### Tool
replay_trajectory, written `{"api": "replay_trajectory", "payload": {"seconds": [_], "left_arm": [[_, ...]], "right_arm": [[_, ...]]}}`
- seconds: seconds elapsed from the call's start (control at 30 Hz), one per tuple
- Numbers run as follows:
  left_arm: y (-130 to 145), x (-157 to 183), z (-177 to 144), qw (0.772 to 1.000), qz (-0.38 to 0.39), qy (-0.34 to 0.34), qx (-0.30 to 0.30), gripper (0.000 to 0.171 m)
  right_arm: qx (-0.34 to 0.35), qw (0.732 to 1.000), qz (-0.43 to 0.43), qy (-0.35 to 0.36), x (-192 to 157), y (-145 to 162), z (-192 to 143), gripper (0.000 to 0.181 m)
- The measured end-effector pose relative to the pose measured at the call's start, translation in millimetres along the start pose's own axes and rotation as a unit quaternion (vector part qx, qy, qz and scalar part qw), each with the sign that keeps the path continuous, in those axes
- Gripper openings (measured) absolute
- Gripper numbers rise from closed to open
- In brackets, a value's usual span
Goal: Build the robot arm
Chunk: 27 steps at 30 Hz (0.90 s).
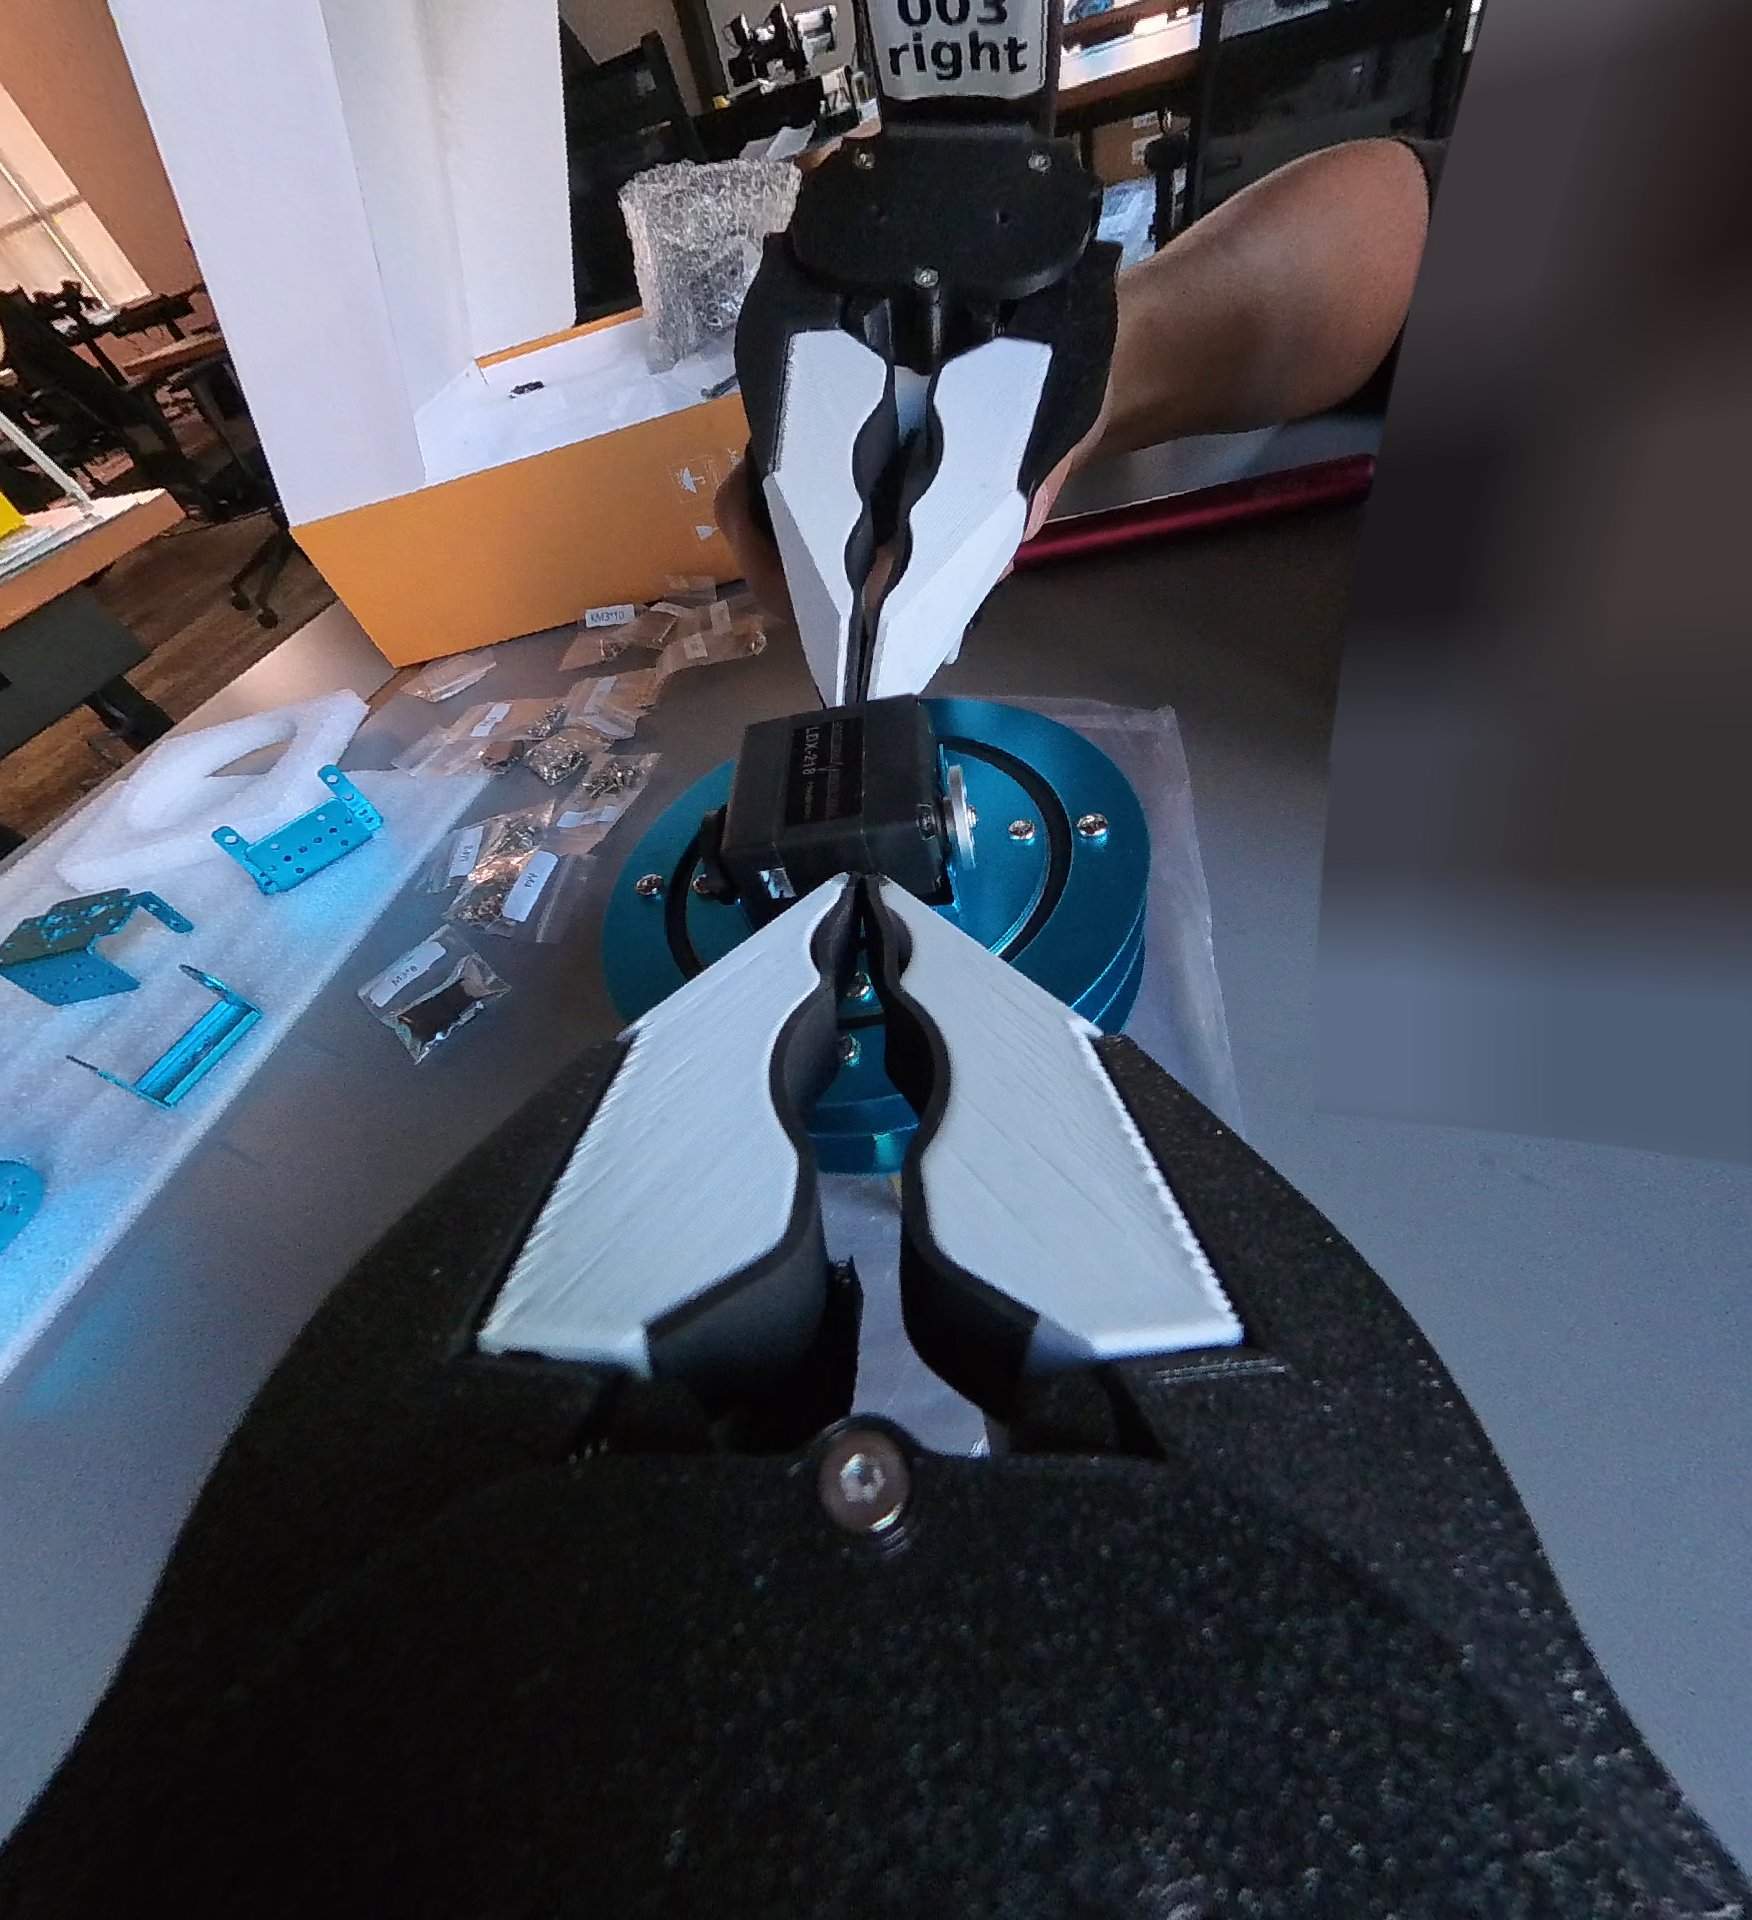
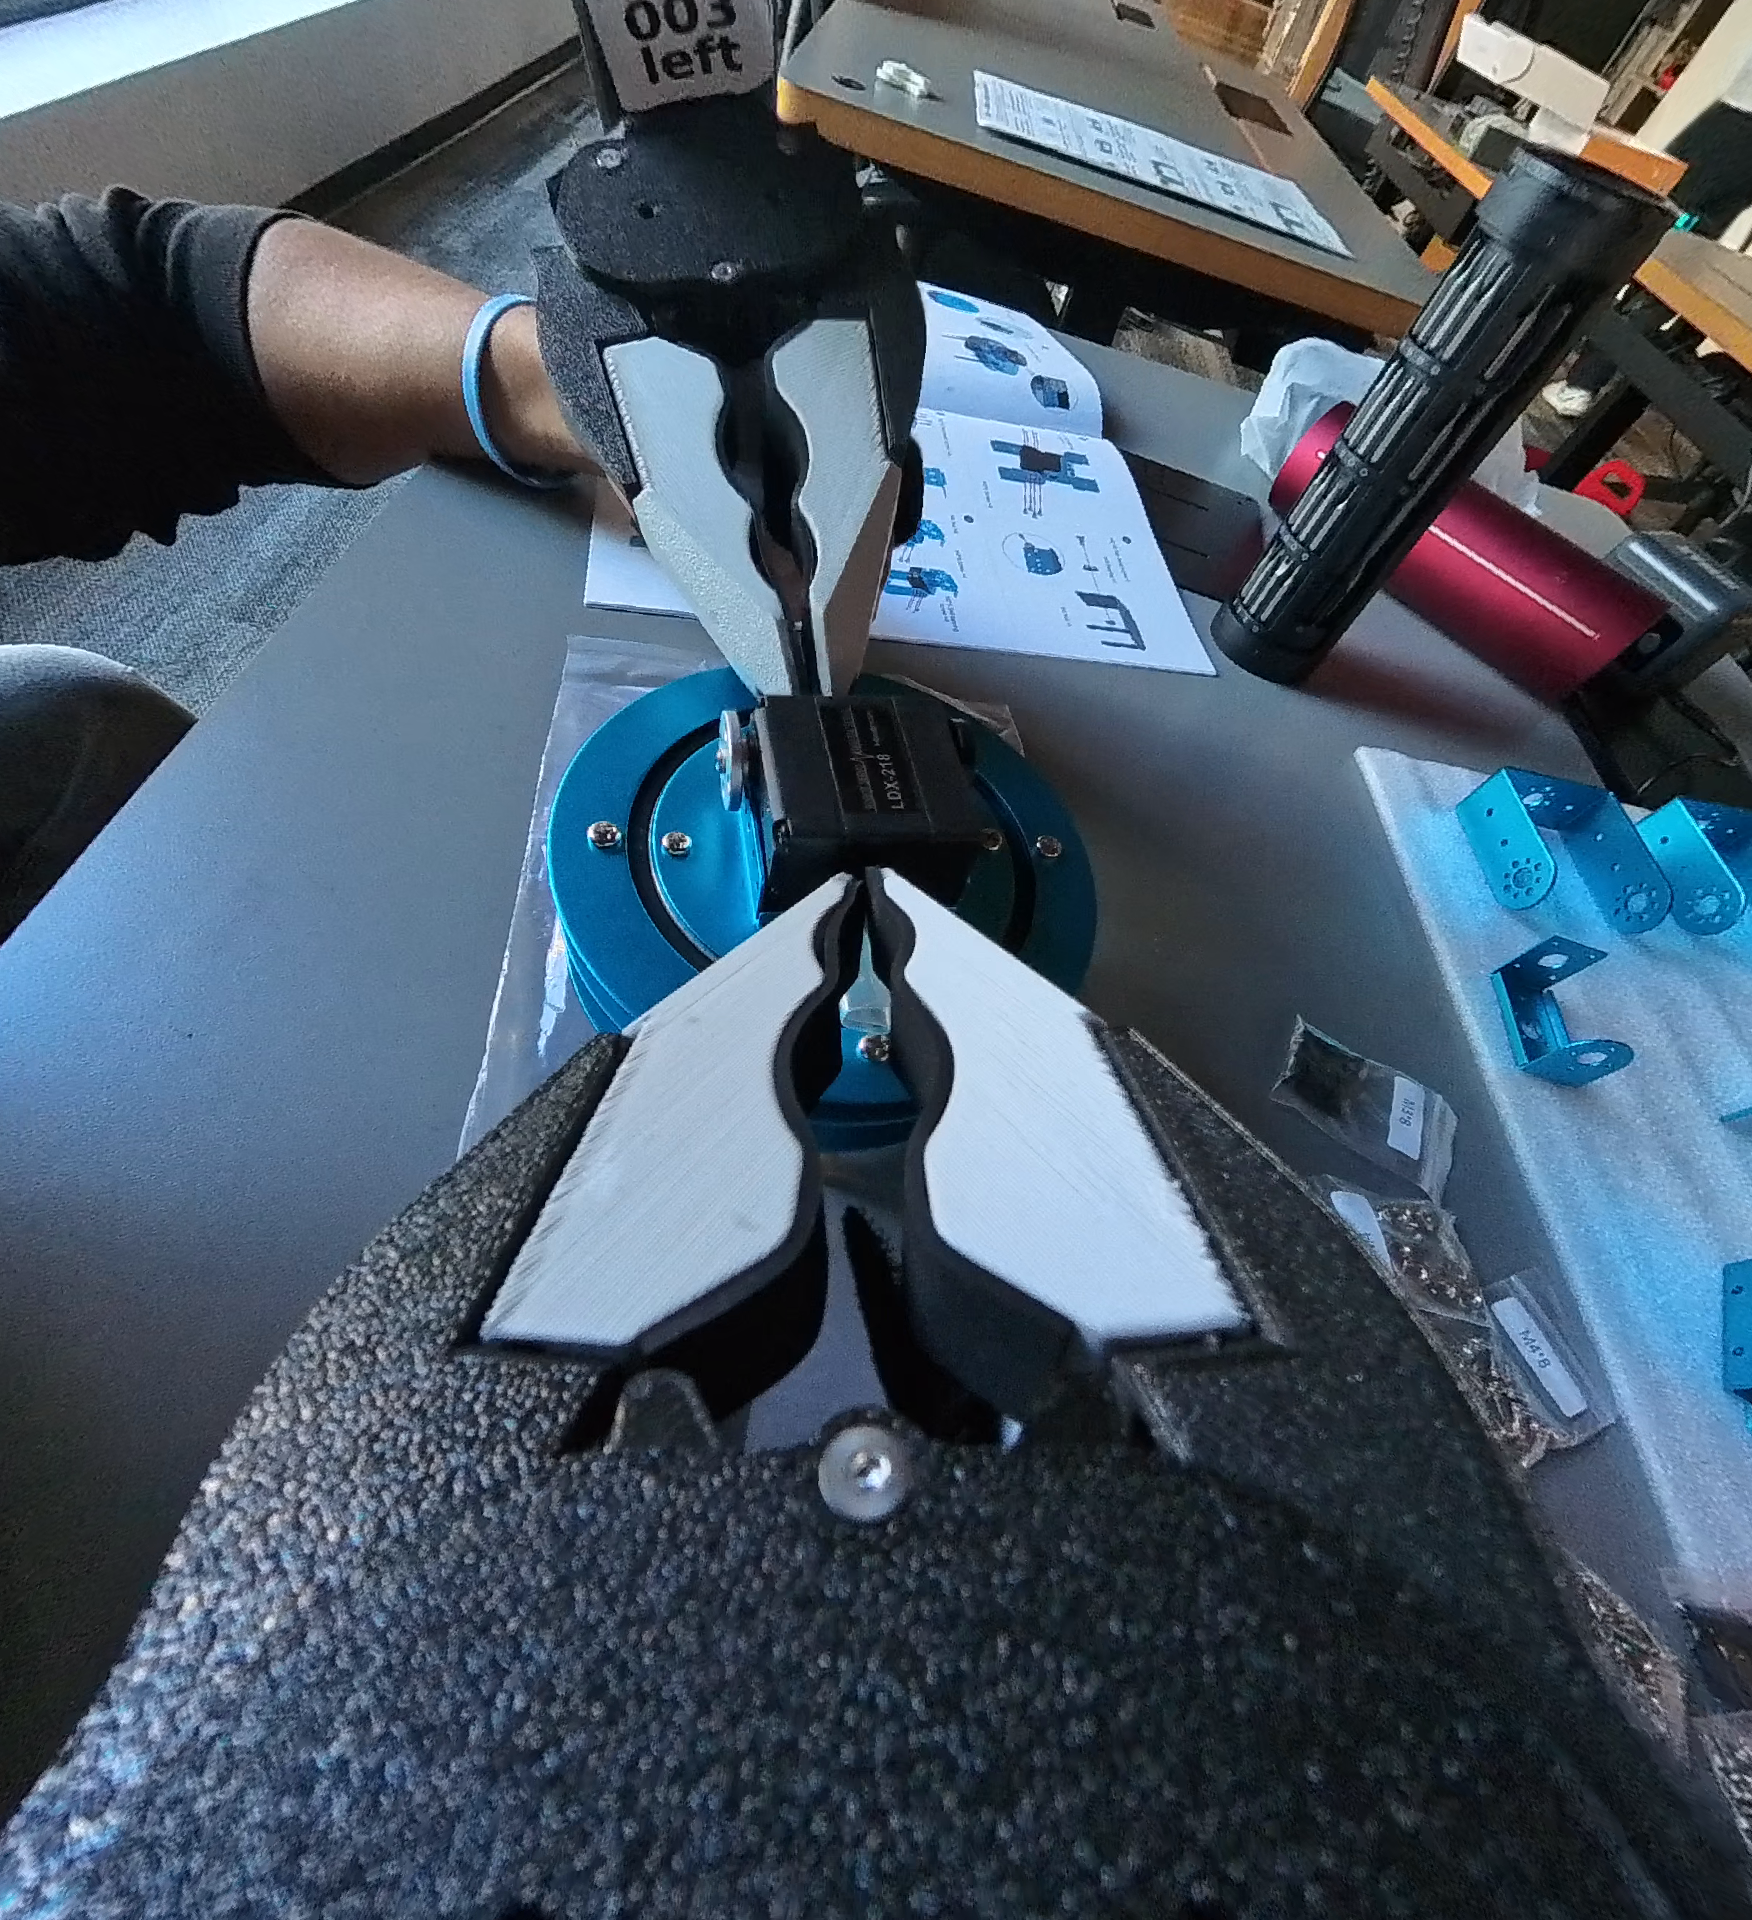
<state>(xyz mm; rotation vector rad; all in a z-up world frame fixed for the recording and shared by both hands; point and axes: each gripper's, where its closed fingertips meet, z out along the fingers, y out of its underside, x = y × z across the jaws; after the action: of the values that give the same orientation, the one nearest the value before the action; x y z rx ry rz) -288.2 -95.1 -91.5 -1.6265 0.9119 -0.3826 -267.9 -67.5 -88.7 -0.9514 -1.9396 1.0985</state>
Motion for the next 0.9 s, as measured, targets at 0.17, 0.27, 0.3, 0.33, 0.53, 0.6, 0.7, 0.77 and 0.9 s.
{"api": "replay_trajectory", "payload": {"seconds": [0.17,0.27,0.3,0.33,0.53,0.6,0.7,0.77,0.9], "left_arm": [[0.1,0.6,-0.2,1.000,0.006,-0.002,-0.003,0.000],[0.1,1.2,-0.5,1.000,0.011,-0.004,-0.004,0.000],[0.0,1.3,-0.6,1.000,0.010,-0.004,-0.004,0.000],[0.0,1.1,-0.7,1.000,0.009,-0.003,-0.004,0.000],[3.2,1.8,-0.5,1.000,0.010,-0.001,-0.011,0.000],[4.3,1.5,0.4,1.000,0.007,-0.001,-0.012,0.000],[4.4,0.9,0.1,1.000,0.005,0.000,-0.012,0.000],[2.8,1.2,-0.7,1.000,0.008,-0.002,-0.010,0.000],[1.6,2.6,0.1,1.000,0.007,0.002,-0.007,0.000]], "right_arm": [[0.000,1.000,0.001,-0.002,-0.5,0.6,0.3,0.000],[0.001,1.000,0.003,-0.003,-0.6,0.6,0.6,0.000],[0.002,1.000,0.007,-0.004,-0.6,0.6,0.7,0.000],[0.002,1.000,0.012,-0.007,-0.8,0.8,0.9,0.000],[-0.001,1.000,0.005,-0.003,-0.1,1.7,0.9,0.000],[0.002,1.000,0.015,-0.007,-0.4,1.5,1.3,0.000],[0.004,1.000,0.022,-0.011,-0.8,2.5,2.1,0.000],[0.002,1.000,0.020,-0.011,-1.4,2.2,2.2,0.000],[0.003,1.000,0.013,-0.005,0.5,-0.4,-0.1,0.000]]}}
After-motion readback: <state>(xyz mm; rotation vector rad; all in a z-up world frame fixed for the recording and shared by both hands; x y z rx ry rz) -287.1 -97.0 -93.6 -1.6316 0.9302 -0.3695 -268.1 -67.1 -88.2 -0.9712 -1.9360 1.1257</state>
